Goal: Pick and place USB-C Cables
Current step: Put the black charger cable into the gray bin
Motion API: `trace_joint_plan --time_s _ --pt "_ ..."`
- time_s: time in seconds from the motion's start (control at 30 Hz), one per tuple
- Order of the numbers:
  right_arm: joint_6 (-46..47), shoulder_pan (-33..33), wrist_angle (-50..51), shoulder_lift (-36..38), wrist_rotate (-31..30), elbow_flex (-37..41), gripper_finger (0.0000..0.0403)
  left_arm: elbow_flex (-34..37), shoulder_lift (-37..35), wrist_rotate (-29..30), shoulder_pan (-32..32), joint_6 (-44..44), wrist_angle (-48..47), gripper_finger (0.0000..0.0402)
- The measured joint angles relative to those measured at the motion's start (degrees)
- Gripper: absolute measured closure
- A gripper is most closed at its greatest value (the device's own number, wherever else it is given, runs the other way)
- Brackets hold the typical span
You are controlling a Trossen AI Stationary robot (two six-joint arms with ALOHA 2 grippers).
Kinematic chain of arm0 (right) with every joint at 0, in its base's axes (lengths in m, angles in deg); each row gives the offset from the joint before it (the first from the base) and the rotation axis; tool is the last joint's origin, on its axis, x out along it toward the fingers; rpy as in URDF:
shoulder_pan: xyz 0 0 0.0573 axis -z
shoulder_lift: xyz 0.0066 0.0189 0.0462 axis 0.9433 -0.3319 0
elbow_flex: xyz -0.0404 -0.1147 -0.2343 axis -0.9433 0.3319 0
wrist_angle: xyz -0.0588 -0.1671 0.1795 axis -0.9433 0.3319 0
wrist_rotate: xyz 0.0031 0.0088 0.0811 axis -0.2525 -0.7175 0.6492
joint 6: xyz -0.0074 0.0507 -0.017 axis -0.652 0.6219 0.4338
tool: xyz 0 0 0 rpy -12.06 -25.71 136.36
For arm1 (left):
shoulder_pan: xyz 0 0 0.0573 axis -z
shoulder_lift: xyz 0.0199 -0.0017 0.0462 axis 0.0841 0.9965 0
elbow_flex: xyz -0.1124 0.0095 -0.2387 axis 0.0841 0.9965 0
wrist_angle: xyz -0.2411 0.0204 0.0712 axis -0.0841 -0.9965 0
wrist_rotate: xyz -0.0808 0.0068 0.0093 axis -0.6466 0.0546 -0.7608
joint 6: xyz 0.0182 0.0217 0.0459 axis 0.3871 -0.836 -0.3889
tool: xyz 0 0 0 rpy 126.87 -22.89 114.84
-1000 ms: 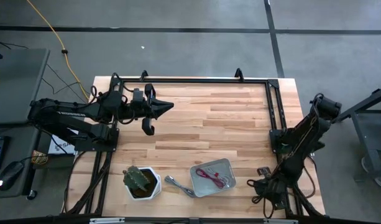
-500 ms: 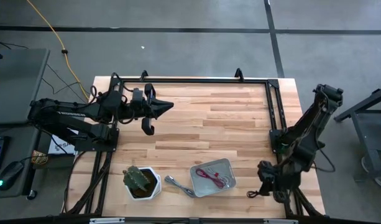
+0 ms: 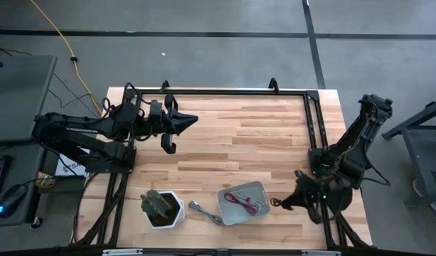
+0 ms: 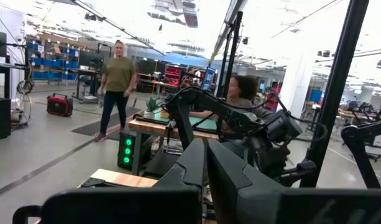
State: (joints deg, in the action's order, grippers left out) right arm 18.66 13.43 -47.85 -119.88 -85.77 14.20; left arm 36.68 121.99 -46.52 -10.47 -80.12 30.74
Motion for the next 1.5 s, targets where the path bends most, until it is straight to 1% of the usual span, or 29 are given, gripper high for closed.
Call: trace_joint_plan --time_s 0.1,0.2,0.37,0.43,0.53,0.7,0.87,1.07,1.5 --pt "-4.24 1.83 -3.70 0.00 -1.87 0.00 0.0403 0.00 0.00 0.00 0.00 0.00 -0.01 0.0402" --pt "-9.65 5.18 -8.44 0.00 -2.70 0.00 0.0403 0.00 0.00 0.00 0.02 0.00 0.00 0.0402" --pt "-23.93 12.25 -20.07 0.00 -2.88 0.00 0.0403 0.00 0.00 0.00 0.00 0.15 0.01 0.0401" --pt "-29.66 15.45 -25.04 0.00 -1.42 0.00 0.0403 0.00 0.00 0.00 0.01 0.13 0.02 0.0402" --pt "-36.23 20.25 -32.03 0.00 2.42 0.00 0.0403 0.00 0.00 -0.01 0.00 0.15 0.01 0.0402" --pt "-42.02 27.27 -41.24 0.00 9.11 0.00 0.0403 0.00 0.02 0.00 0.02 0.17 0.02 0.0401" --pt "-48.78 31.52 -47.53 0.00 14.22 0.00 0.0403 0.00 0.02 0.00 0.00 0.15 0.01 0.0401" --pt "-49.22 33.57 -48.58 -0.02 17.36 0.00 0.0403 0.00 0.02 -0.01 0.02 0.03 0.02 0.0402" --pt "-49.04 33.59 -48.60 -0.02 17.50 0.00 0.0403 0.00 0.04 -0.02 0.01 0.02 0.05 0.0401"
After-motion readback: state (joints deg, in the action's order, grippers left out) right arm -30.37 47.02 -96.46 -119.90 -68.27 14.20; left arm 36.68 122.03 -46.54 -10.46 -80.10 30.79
